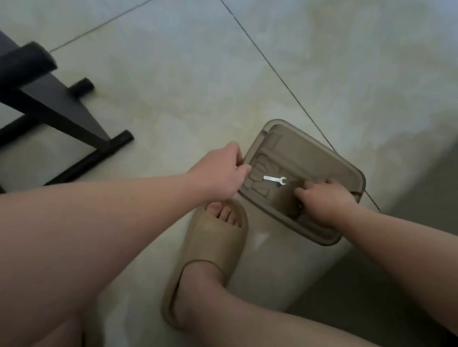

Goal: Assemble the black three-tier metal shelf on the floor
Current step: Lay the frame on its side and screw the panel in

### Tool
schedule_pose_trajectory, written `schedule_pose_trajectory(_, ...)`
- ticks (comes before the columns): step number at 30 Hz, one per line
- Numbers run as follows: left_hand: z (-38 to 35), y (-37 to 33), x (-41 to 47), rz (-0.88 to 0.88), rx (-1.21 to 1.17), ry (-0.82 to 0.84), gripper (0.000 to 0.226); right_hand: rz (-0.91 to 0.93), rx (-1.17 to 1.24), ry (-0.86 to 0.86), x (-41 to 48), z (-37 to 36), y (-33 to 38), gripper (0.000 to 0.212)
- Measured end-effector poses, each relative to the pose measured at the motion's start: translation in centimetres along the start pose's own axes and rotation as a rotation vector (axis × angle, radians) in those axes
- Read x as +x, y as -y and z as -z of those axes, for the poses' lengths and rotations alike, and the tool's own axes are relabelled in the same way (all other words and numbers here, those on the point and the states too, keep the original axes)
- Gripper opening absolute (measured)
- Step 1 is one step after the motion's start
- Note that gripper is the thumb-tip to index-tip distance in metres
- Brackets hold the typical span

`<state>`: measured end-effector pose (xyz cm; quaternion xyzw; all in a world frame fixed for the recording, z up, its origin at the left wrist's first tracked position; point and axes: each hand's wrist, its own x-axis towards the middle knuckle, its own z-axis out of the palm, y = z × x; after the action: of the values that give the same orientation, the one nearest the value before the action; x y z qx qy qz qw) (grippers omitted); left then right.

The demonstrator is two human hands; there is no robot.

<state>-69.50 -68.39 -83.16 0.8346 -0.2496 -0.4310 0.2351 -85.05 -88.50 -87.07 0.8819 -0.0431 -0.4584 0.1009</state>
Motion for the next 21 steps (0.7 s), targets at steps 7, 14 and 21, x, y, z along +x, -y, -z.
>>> schedule_pose_trajectory(7, -1.1, 0.4, -0.3, -0.001, -0.069, 0.006, 0.019, 0.015, -0.096, 0.017, 1.1, 0.5, 0.0, 0.029)
schedule_pose_trajectory(14, -0.9, 0.1, -0.8, 0.007, -0.064, -0.003, 0.019, 0.084, -0.073, 0.153, 1.5, 1.1, 0.2, 0.026)
schedule_pose_trajectory(21, -0.8, -0.1, -1.0, 0.073, -0.074, 0.012, 0.021, 0.073, -0.086, 0.198, 0.8, 1.8, 0.0, 0.023)
